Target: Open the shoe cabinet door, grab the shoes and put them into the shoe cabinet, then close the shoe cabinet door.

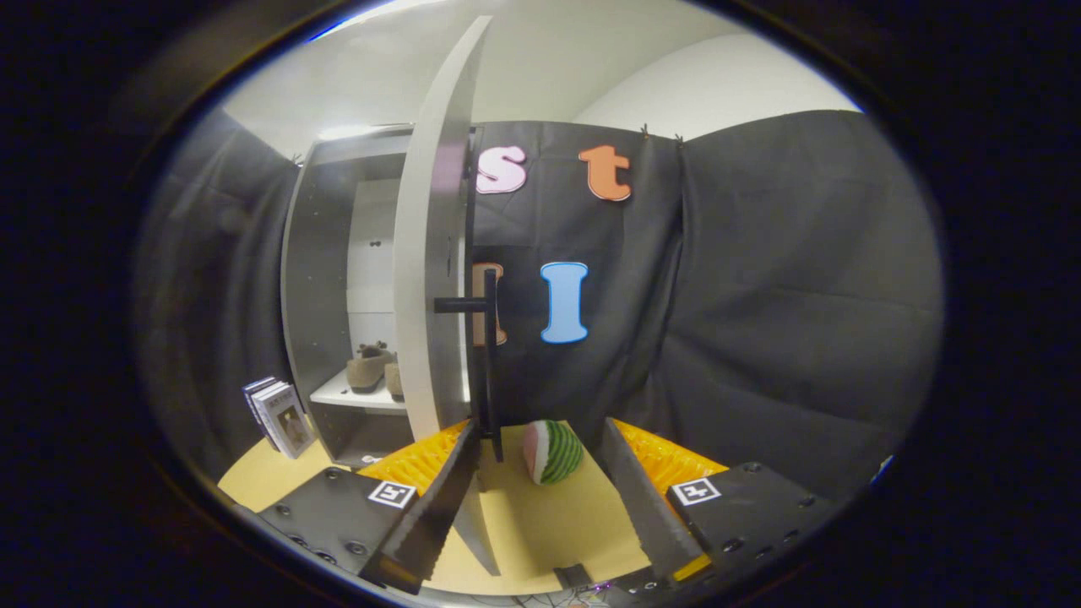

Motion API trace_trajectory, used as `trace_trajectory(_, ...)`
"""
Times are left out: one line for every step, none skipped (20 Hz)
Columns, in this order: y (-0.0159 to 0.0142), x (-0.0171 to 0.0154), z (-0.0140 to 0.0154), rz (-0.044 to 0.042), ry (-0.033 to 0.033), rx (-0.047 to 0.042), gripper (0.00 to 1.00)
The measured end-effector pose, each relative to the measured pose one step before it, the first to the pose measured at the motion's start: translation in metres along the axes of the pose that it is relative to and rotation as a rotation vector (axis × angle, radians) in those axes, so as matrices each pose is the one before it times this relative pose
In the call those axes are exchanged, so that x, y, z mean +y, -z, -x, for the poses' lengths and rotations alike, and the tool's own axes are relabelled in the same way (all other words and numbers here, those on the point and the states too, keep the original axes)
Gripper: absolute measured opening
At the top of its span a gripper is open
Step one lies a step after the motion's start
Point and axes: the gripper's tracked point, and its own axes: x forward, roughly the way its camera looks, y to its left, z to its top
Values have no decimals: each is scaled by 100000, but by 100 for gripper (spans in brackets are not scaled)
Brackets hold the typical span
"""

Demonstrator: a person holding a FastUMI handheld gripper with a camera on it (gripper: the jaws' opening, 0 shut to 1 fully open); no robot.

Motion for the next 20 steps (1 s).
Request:
trace_trajectory(49,721,172,-141,-925,76,94)
trace_trajectory(78,703,91,-54,-1090,137,94)
trace_trajectory(-23,905,117,-188,-1325,26,94)
trace_trajectory(19,949,105,-162,-1525,123,94)
trace_trajectory(19,1119,79,-166,-1746,-133,94)
trace_trajectory(72,924,80,-77,-1348,-137,94)
trace_trajectory(-5,1025,23,-379,-1487,-259,94)
trace_trajectory(39,1219,-123,-627,-1727,59,94)
trace_trajectory(103,1187,-125,-660,-1925,53,94)
trace_trajectory(151,1115,-283,-247,-1942,147,94)
trace_trajectory(5,1136,-250,16,-1790,64,94)
trace_trajectory(37,1110,-329,98,-1648,146,94)
trace_trajectory(15,1065,-411,-84,-1609,43,94)
trace_trajectory(-70,1034,-191,-139,-1651,50,95)
trace_trajectory(45,1079,-341,-292,-1653,64,95)
trace_trajectory(103,974,-400,-189,-1566,94,95)
trace_trajectory(38,946,-491,-35,-1255,38,95)
trace_trajectory(11,713,-579,-22,-1059,-42,95)
trace_trajectory(-60,785,-580,-195,-1250,48,95)
trace_trajectory(59,800,-602,-349,-1393,53,96)
